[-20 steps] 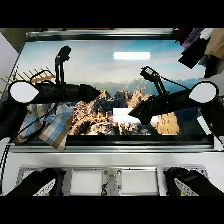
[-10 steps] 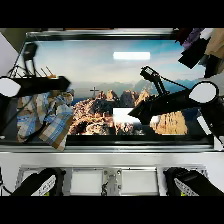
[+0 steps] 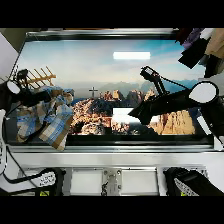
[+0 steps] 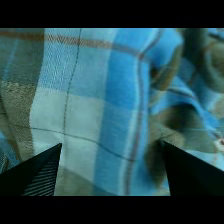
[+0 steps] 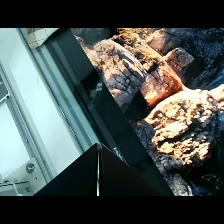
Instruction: Fold the clothes and pants, and hang the long-sleeved shirts on hangers.
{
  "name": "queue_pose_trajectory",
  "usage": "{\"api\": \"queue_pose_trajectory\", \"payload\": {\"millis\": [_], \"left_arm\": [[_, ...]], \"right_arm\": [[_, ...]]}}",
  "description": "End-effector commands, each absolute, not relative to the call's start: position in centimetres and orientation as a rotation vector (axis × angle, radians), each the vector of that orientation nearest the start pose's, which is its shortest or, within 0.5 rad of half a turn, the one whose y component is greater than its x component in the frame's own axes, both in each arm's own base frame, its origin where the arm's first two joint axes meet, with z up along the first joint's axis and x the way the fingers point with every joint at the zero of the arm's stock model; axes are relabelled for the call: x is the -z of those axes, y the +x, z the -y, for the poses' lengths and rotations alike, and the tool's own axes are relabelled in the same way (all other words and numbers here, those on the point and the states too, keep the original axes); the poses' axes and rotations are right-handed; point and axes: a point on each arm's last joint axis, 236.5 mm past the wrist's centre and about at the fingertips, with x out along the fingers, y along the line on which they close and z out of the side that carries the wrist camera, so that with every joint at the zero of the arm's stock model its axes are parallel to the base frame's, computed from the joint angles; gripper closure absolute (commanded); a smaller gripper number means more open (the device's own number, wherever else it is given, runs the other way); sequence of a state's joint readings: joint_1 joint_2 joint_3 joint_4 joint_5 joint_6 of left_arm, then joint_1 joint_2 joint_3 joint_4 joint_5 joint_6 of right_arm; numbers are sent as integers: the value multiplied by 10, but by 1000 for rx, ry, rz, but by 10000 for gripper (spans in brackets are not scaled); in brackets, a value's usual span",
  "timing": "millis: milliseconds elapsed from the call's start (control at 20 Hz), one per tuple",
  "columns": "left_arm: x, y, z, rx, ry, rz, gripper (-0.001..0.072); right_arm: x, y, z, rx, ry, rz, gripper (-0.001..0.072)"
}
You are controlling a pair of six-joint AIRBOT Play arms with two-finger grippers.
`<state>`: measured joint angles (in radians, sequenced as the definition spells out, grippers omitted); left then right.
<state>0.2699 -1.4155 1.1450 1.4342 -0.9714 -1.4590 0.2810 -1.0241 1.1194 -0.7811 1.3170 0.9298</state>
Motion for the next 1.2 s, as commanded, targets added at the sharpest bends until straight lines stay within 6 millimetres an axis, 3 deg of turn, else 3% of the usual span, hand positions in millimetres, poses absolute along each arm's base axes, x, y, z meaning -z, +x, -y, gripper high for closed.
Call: {"api": "queue_pose_trajectory", "payload": {"millis": [0, 100, 150, 200, 250, 350, 450, 600, 750, 850, 950, 1050, 1150], "left_arm": [[83, 404, -90, -126, -220, -1322, 31], [90, 402, -89, -140, -245, -1340, 35], [88, 402, -89, -153, -263, -1338, 252], [84, 403, -88, -152, -263, -1328, 551], [75, 404, -87, -149, -267, -1309, 688], [42, 412, -78, -130, -278, -1227, 695], [-10, 421, -55, -73, -282, -1097, 695], [-114, 425, 19, 120, -239, -894, 695], [-234, 407, 103, 331, -129, -644, 695], [-317, 375, 158, 483, -90, -441, 695], [-390, 331, 202, 631, -89, -242, 695], [-437, 288, 234, 763, -108, -113, 695], [-453, 265, 255, 834, -95, -54, 695]], "right_arm": [[-139, 262, -245, -1124, -44, -932, 688], [-139, 262, -245, -1124, -44, -932, 688], [-139, 262, -245, -1124, -44, -932, 688], [-139, 263, -245, -1124, -44, -932, 688], [-139, 263, -245, -1124, -44, -932, 688], [-140, 262, -246, -1125, -41, -931, 688], [-148, 260, -253, -1152, 2, -917, 688], [-173, 261, -270, -1196, 124, -851, 688], [-180, 267, -267, -1198, 112, -806, 690], [-185, 303, -230, -997, 115, -792, 691], [-203, 342, -169, -723, 121, -731, 690], [-230, 362, -111, -504, 154, -637, 690], [-257, 365, -66, -362, 189, -537, 691]]}}
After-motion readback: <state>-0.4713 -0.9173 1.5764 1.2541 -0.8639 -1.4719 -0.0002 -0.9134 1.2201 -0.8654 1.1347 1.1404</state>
